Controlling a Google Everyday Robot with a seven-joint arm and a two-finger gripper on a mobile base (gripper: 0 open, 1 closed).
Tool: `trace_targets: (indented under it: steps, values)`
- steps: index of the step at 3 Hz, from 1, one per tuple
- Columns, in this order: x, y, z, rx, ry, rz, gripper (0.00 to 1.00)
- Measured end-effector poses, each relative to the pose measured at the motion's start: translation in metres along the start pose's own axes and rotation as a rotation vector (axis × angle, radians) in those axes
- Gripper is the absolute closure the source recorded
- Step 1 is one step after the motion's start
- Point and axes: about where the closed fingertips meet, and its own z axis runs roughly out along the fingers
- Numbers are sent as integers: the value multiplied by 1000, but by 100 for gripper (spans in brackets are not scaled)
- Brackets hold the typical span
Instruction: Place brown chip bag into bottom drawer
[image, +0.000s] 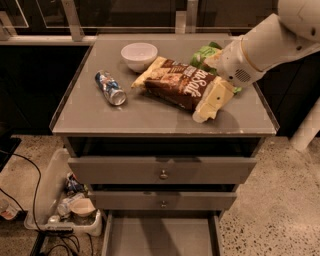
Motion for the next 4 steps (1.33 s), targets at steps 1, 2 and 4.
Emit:
trace_targets:
  steps: [1, 2, 4]
  values:
    - [-5, -11, 20, -9, -7, 3, 0]
    - [-5, -24, 35, -5, -7, 10, 0]
    - [-4, -48, 67, -1, -3, 28, 0]
